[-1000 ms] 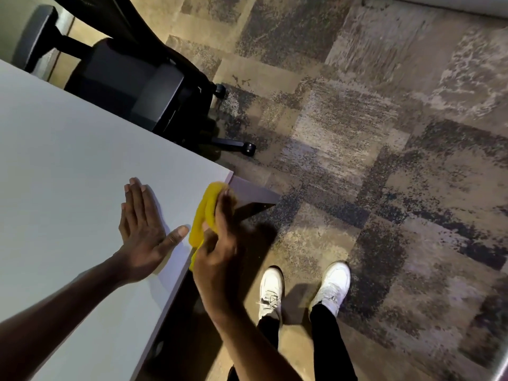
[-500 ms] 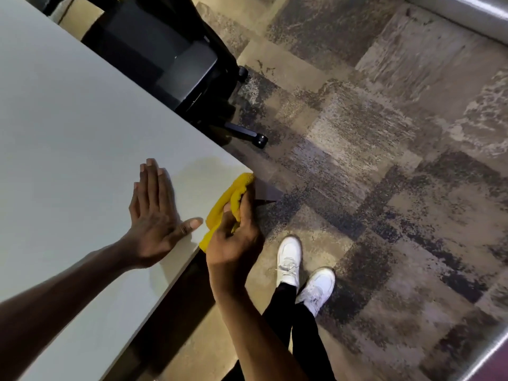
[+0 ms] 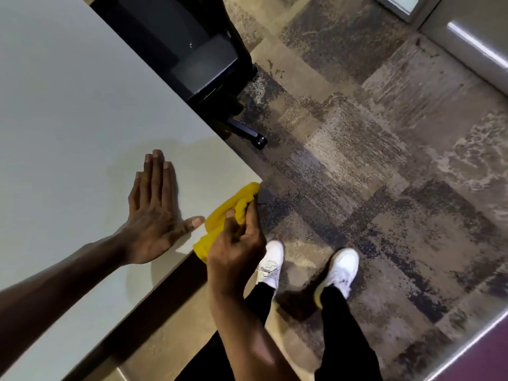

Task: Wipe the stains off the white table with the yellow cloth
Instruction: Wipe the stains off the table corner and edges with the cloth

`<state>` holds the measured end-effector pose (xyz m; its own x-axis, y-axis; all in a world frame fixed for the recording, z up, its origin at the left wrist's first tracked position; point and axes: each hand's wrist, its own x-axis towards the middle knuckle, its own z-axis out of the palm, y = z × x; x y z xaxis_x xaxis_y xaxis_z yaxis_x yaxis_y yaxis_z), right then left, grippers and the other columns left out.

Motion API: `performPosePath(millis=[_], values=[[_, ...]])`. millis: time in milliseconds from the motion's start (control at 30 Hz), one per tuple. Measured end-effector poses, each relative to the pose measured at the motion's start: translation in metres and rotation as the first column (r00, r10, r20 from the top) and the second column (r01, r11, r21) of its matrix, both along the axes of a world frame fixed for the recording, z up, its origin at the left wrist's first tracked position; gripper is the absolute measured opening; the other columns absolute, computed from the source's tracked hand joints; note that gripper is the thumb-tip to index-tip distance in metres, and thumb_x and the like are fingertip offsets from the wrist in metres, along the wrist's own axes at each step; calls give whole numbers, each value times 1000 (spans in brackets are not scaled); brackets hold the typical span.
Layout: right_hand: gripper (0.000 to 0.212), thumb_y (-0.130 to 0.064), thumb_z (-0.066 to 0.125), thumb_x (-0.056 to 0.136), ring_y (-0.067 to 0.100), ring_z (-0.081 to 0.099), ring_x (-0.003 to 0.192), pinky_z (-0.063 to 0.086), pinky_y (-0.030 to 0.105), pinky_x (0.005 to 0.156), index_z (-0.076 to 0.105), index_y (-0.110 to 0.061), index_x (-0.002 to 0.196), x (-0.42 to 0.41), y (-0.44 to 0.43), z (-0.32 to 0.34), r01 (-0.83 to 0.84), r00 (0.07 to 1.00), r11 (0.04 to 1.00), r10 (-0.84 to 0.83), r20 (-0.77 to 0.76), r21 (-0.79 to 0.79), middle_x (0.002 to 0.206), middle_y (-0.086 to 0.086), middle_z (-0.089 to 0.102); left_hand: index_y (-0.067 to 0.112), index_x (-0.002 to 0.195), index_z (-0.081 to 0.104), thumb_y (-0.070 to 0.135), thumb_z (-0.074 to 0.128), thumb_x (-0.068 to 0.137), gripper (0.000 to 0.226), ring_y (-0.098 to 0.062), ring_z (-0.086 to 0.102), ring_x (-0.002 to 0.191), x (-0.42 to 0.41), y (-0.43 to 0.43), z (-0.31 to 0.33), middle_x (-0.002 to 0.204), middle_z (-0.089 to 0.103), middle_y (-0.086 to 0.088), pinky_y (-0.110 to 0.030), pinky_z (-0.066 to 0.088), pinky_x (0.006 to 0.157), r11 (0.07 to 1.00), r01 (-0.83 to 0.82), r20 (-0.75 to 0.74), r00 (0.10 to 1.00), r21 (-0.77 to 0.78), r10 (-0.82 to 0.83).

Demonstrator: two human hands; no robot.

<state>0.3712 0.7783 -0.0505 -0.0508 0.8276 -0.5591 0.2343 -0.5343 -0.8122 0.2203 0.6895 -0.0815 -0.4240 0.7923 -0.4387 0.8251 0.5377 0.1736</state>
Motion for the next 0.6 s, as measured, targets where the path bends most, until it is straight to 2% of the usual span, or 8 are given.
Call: performPosePath(millis=[67,167,233,267,333,367,500,600], values=[[46,-1,65,100,-3,72,94,59,18,90,64,-14,144,9,-8,0,-57,998,998,57,-10,-18,122,2,78,12,164,-33,81,21,101,108,-29,-35,162,2,0,1,172,-42,-9,-55,-14,134,1000,-16,7,1000,14,16],[38,-6,70,98,22,75,108,59,43,102,72,-14,135,19,14,-12,-126,992,967,117,-52,-223,123,9,77,11,166,-29,74,18,105,99,-29,-32,164,6,1,2,174,-39,-9,-40,-20,131,999,-34,-25,999,40,35],[32,-11,71,97,30,73,112,57,48,105,76,-14,128,18,35,-20,-112,994,931,103,-44,-347,122,10,76,11,167,-26,71,18,106,97,-27,-30,164,10,2,3,175,-37,-9,-36,-21,132,997,-64,-44,997,40,65],[29,-12,70,97,26,74,107,58,46,104,76,-14,125,18,42,-20,-121,993,920,109,-53,-372,115,0,78,10,167,-24,70,19,105,96,-25,-30,164,15,5,4,175,-36,-8,-38,-20,132,994,-99,-45,994,42,101],[27,-16,72,97,1,72,89,60,27,95,78,-19,122,21,44,-14,-189,982,918,184,-47,-350,93,-30,74,9,169,-19,70,20,103,98,-22,-29,165,27,17,6,177,-32,-7,-45,-16,134,974,-220,-21,975,57,221],[28,-18,74,96,-4,70,87,59,20,90,78,-23,123,28,44,-9,-236,971,910,229,-63,-340,89,-33,72,9,170,-16,71,21,102,99,-20,-27,165,35,26,8,178,-29,-6,-47,-14,135,951,-300,-6,954,69,301],[34,-23,76,95,19,75,104,62,41,97,75,-28,128,68,73,-11,-417,909,866,386,-159,-278,113,0,80,11,173,4,70,32,101,98,-19,-13,169,59,69,10,183,-11,-1,-47,-6,136,752,-639,55,767,163,639],[36,-22,74,95,25,74,110,60,46,99,75,-26,131,85,124,-31,-505,863,833,493,-111,-225,118,3,79,8,172,8,73,37,99,102,-26,-7,169,76,102,7,183,-5,-8,-55,-3,136,599,-779,55,617,182,785]])
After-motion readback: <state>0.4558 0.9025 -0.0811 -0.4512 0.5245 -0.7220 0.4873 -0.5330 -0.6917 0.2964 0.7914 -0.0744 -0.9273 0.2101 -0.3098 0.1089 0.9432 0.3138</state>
